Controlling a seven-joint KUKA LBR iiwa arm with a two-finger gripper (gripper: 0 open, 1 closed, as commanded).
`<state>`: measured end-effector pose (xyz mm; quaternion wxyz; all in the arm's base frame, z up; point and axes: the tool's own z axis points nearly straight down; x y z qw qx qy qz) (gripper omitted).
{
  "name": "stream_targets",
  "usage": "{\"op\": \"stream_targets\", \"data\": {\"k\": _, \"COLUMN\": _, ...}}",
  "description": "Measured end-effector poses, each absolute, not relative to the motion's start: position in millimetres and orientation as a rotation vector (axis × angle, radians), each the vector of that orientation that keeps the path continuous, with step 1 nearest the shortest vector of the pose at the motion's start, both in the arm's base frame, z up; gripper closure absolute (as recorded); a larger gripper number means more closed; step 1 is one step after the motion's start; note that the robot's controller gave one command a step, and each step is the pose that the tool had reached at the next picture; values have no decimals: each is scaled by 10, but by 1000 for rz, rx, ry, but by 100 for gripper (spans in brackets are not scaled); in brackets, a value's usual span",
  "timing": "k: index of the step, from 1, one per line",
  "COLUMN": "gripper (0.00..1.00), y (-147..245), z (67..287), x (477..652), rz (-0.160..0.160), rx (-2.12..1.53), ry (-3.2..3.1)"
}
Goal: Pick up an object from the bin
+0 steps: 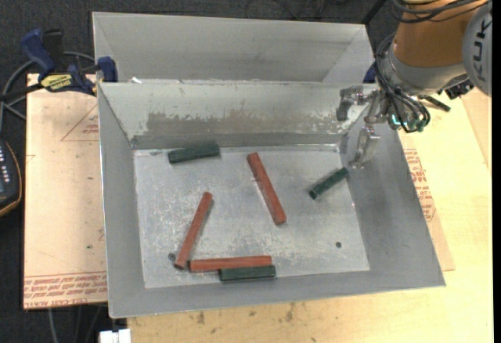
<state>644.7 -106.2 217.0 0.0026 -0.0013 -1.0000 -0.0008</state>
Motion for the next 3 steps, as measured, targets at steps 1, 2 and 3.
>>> {"op": "stream_targets", "data": {"k": 1, "gripper": 0, "y": -1075, "z": 754, "x": 6077, "rz": -5, "rx": 376, "ry": -3113}}
{"op": "stream_targets", "data": {"k": 2, "gripper": 100, "y": -1061, "z": 798, "x": 6106, "rz": -5, "rx": 381, "ry": -3122}}
{"op": "stream_targets", "data": {"k": 3, "gripper": 100, "y": -1150, "z": 2136, "x": 6260, "rz": 4, "rx": 306, "ry": -3140}}
